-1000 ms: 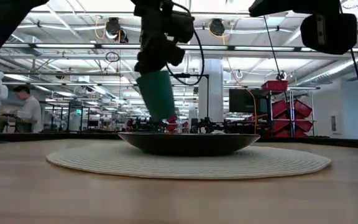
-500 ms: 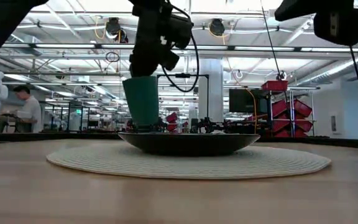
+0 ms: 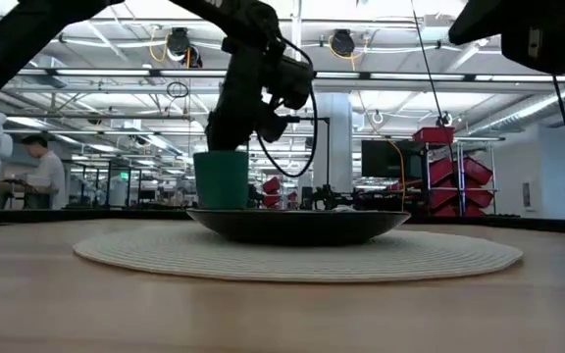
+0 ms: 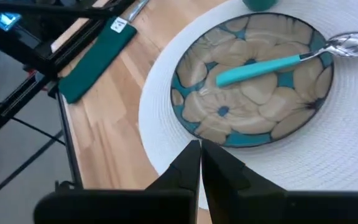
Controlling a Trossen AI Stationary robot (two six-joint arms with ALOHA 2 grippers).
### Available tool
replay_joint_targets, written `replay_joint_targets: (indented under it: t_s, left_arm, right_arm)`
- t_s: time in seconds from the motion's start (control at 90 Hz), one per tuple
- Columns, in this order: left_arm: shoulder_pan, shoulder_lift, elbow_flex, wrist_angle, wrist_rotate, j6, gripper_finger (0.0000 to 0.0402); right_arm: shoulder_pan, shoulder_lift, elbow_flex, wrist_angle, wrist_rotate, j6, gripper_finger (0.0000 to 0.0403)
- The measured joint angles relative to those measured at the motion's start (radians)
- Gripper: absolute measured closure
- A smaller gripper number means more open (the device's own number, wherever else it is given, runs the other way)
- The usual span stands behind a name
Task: Set table place
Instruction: Put the dark green cup on the top left of the white table mat, then put the blue spoon on the right side of the white table mat
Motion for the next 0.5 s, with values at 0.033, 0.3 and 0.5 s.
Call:
replay_joint_targets:
  t_s: [0.033,0.3,0.5]
  left_arm:
    - [0.000,0.000,0.000,0.000,0.000,-0.012,0.0401]
    - [0.000,0.000,0.000,0.000,0.000,-0.018,0.0349]
    - [0.000,-0.004,0.001,-0.018,0.000,-0.020,0.0285]
  right_arm:
    - [0.001,-0.002,0.000,-0.008,0.000,0.007,0.0403]
    - [0.000,-0.010,0.000,-0.024,0.007,0.011,0.0403]
    - [0.000,-0.010,0.000,-0.037,0.027,0.009,0.0403]
